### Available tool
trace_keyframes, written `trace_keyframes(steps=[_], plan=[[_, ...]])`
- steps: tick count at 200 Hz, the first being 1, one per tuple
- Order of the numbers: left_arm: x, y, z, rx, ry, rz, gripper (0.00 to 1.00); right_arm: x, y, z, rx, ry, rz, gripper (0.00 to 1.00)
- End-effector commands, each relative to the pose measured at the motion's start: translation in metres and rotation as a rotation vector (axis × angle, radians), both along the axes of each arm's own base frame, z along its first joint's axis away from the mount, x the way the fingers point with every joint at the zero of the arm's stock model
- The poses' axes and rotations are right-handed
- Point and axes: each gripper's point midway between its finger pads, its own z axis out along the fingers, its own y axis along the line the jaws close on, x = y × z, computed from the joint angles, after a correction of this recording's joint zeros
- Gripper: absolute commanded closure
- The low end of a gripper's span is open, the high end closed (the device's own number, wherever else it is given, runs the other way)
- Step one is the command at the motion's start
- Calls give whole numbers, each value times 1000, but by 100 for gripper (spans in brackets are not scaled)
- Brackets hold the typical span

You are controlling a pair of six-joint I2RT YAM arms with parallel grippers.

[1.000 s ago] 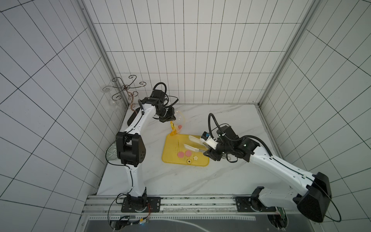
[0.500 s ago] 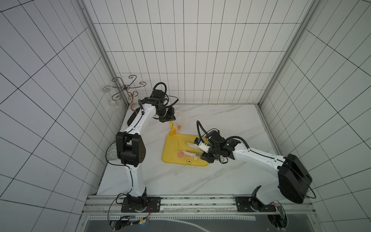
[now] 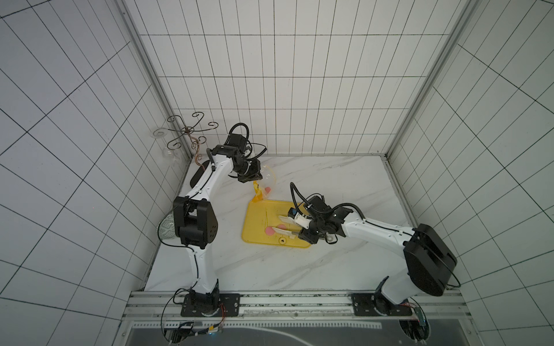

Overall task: Put the cookies into a resealable bag to prevent moisture
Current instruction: Pick up the cookie from the tray.

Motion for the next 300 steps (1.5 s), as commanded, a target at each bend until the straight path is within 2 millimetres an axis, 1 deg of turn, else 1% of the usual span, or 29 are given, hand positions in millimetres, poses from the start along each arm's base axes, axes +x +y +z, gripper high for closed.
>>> trace_keyframes(steps=[1, 37, 55, 81, 106, 150, 180, 212, 258, 300], plan=[[-2, -1, -1, -1, -5, -14, 100, -4, -4, -9, -24, 2, 23, 47], [-3, -1, 0, 0, -7, -16, 100, -6, -4, -15, -30, 22, 17, 49], [-4, -1, -1, -1, -5, -19, 100, -10, -8, -22, -51, 45, 17, 49], [-5, -1, -2, 0, -4, -18, 100, -14, -13, -26, -61, 70, 12, 49], [-5, -2, -2, -2, -4, -21, 100, -20, -17, -25, -69, 91, 11, 50], [-4, -3, -3, -1, -2, -23, 100, -28, -33, -28, -112, 89, 3, 50], [-4, -3, -3, 0, -4, -28, 100, -26, -31, -29, -118, 92, 4, 52], [-4, -3, -4, 1, -2, -27, 100, -17, -25, -23, -111, 71, 4, 54], [-3, -3, -4, 1, -2, -28, 100, -14, -21, -21, -108, 69, 3, 57], [-4, -4, -5, 1, 2, -28, 100, -9, -18, -3, -62, 33, -16, 59]])
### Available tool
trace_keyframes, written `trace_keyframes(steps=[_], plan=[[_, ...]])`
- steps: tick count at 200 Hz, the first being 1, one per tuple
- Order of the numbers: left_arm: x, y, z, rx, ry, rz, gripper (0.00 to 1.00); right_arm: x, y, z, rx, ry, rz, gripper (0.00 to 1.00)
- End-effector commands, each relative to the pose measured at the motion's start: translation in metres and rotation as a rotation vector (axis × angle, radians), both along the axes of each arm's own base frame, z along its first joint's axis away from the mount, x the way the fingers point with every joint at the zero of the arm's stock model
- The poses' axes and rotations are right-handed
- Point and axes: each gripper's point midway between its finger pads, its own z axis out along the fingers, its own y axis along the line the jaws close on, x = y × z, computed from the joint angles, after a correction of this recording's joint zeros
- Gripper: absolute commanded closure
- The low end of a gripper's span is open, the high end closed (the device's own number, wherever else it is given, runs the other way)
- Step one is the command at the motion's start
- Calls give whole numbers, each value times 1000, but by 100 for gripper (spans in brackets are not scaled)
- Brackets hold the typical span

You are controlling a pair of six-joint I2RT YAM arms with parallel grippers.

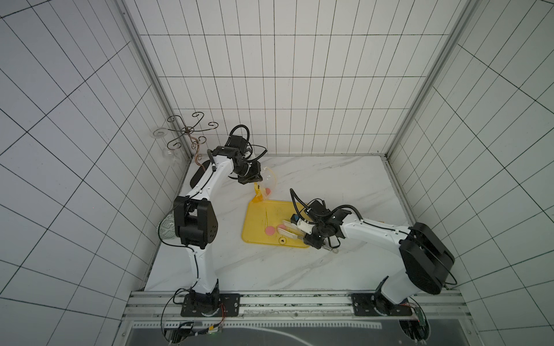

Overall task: Put the cookies into a resealable bag to prevent moisture
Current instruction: Pick up the cookie from the tray, then place the cookie in the ziploc bag.

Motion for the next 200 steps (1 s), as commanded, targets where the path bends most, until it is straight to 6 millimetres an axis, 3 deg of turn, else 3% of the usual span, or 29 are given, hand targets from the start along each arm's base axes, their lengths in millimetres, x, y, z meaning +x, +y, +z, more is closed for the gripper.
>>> trace_keyframes(steps=[1, 75, 124, 152, 172, 200], plan=[[0, -3, 1, -1, -13, -19, 100, 8, 4, 23, 40, -44, -7, 59], [1, -5, 0, 3, -13, -21, 100, 27, 1, 88, 204, -133, -85, 59], [-1, -8, -2, 5, -6, -29, 100, 60, 10, 181, 390, -256, -135, 59], [-1, -11, 0, 0, -8, -36, 100, 79, 25, 219, 453, -300, -111, 59], [-1, -12, 2, -6, -12, -37, 100, 92, 36, 225, 463, -307, -87, 59], [-3, -14, 11, -15, -24, -41, 100, 111, 45, 212, 429, -293, -72, 59]])
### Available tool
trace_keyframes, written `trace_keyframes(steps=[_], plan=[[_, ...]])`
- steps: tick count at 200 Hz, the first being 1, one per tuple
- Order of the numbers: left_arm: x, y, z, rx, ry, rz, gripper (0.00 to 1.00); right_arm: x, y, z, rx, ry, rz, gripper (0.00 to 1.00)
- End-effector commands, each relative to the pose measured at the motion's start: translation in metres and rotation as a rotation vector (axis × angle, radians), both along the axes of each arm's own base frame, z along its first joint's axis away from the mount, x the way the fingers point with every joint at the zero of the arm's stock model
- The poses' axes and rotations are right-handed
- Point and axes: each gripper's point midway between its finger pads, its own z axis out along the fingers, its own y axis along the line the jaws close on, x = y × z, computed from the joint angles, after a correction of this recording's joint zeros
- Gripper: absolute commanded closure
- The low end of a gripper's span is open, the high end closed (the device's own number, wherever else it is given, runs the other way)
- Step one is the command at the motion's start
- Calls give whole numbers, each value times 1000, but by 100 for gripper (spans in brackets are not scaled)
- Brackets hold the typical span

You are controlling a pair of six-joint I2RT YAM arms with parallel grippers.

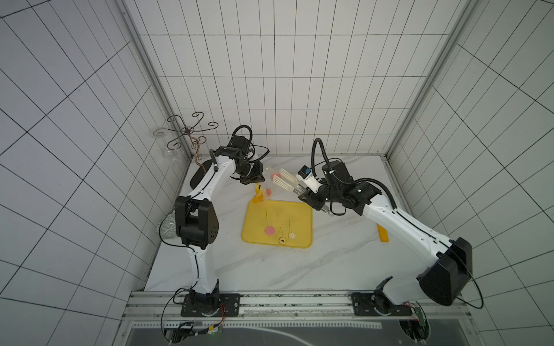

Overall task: Put the cookies into a resealable bag to prevent moisture
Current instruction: Place the cookie in the ziploc bag.

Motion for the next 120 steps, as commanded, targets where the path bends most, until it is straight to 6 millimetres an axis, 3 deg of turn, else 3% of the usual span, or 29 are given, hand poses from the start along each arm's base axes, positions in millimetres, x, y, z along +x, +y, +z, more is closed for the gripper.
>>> trace_keyframes(steps=[1, 55, 99, 120], plan=[[1, -4, 10, -12, -24, -19, 100, 18, 14, 16, 14, -32, 40, 59], [-8, -6, 20, -28, -32, -23, 100, 45, 27, 0, -20, -24, 40, 55], [-5, -6, 16, -26, -29, -23, 100, 31, 19, 12, 26, -45, 35, 42], [0, -5, 15, -24, -30, -19, 100, 17, 7, 11, 23, -43, 21, 42]])
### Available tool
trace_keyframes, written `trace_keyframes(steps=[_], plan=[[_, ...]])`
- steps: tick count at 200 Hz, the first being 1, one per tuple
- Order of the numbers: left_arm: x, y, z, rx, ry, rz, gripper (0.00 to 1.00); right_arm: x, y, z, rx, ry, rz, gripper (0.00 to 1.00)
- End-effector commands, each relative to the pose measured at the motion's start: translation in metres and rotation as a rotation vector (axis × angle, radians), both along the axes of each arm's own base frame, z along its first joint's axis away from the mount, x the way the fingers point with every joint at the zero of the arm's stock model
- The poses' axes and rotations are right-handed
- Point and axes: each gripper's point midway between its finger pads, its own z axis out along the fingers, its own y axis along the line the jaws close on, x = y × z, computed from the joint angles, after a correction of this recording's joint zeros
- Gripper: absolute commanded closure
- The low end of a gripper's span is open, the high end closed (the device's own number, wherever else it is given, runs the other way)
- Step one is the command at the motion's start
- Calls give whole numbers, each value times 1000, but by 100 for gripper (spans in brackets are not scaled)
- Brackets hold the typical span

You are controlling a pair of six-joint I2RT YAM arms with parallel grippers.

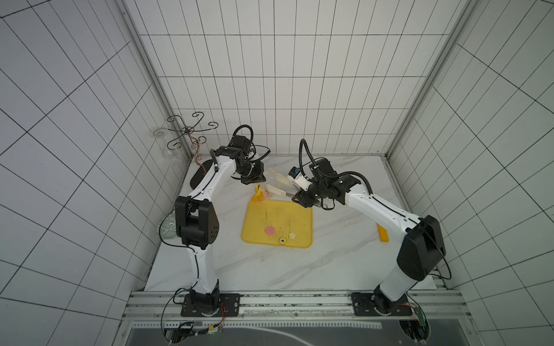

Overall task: Put the cookies into a resealable bag to prevent moisture
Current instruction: Place the cookie in the ziploc bag, then pick up the cookie from the tray.

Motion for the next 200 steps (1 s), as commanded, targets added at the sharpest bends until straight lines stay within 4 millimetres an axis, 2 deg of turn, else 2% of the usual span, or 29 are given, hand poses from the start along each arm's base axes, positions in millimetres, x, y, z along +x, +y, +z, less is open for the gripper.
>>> trace_keyframes(steps=[1, 30, 50, 67, 84, 117, 148, 200], plan=[[2, -2, 12, -13, -30, -10, 100, -8, -7, 48, 89, -104, 2, 42], [10, 7, 9, 3, -35, 20, 100, -49, -29, 33, 68, -63, 25, 45], [15, 8, 8, 3, -36, 28, 100, -81, -40, 0, -8, -24, 57, 45], [16, 7, 8, 2, -35, 27, 100, -101, -39, -21, -42, 9, 95, 46], [16, 8, 8, 5, -34, 28, 100, -111, -30, -38, -58, 25, 128, 46], [15, 10, 10, 10, -38, 32, 100, -117, -8, -68, -106, 30, 189, 46], [14, 10, 9, 11, -36, 30, 100, -105, 9, -84, -127, 15, 197, 45], [13, 10, 7, 9, -33, 25, 100, -104, 16, -117, -197, 46, 220, 45]])
